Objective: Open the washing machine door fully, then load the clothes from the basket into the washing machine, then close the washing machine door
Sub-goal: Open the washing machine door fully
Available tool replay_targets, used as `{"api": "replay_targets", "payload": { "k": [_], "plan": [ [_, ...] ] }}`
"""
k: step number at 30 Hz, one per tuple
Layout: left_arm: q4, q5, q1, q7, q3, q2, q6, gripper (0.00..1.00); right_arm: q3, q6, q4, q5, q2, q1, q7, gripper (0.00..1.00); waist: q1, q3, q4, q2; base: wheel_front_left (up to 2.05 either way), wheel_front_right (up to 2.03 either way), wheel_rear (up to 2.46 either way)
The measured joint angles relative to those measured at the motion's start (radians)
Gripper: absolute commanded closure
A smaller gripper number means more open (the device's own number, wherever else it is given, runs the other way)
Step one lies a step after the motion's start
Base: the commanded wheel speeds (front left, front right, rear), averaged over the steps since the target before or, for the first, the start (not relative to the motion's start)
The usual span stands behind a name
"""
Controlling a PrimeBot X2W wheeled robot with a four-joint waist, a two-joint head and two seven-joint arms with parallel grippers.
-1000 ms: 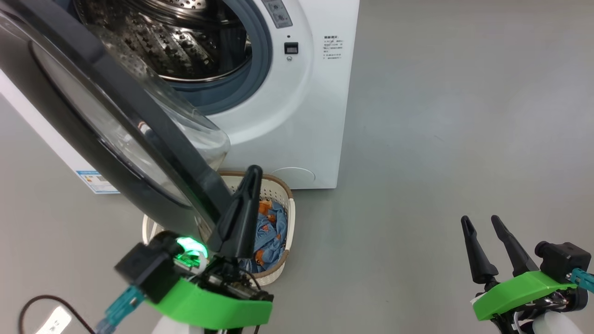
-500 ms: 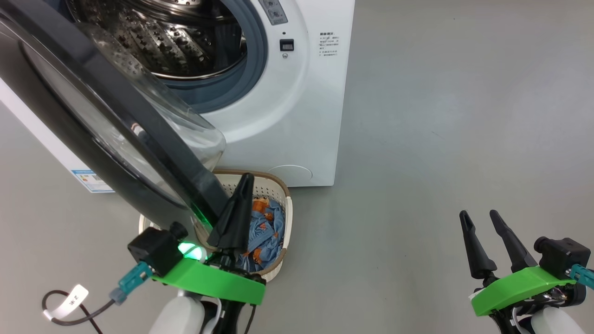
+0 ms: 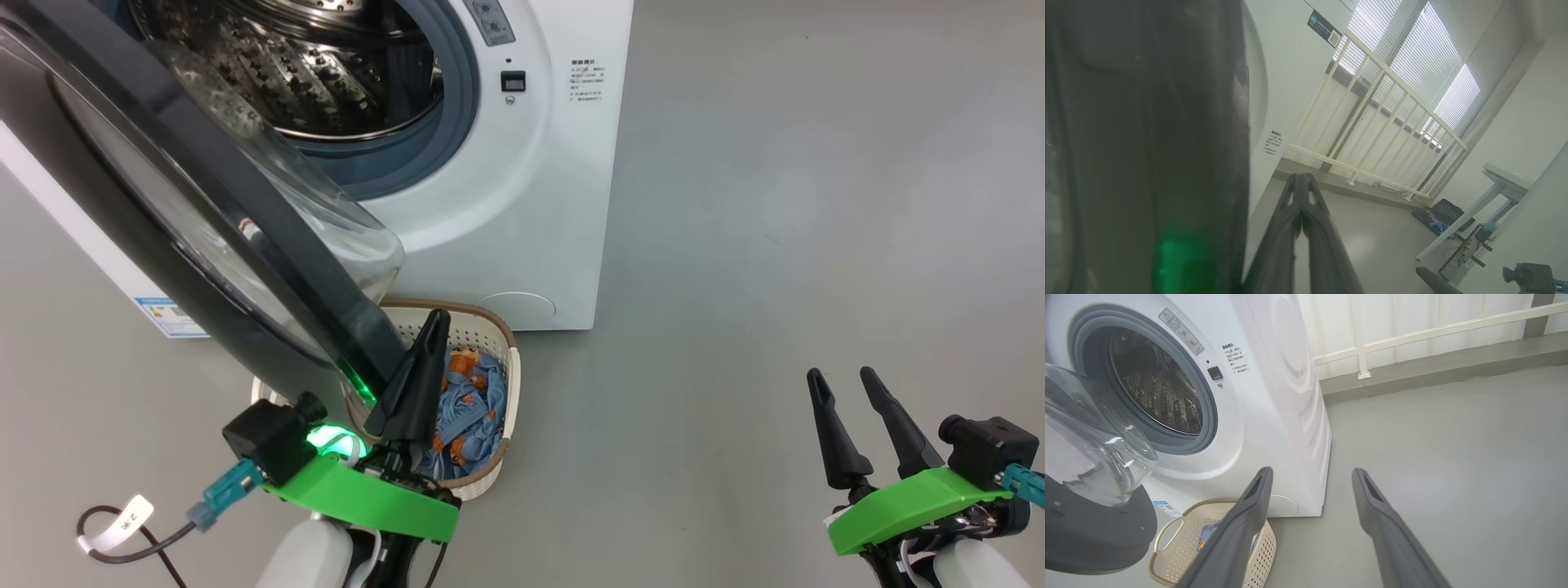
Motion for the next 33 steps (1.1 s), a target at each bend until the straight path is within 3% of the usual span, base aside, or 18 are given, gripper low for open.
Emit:
{"api": "replay_targets", "payload": {
  "k": [33],
  "plan": [
    [-0.066, 0.013, 0.103, 0.0, 0.006, 0.014, -0.016, 1.0, -0.007, 0.0, -0.014, -0.007, -0.001, 0.0, 0.0, 0.0, 0.0, -0.012, 0.128, 0.0, 0.0, 0.0, 0.0]
  ]
}}
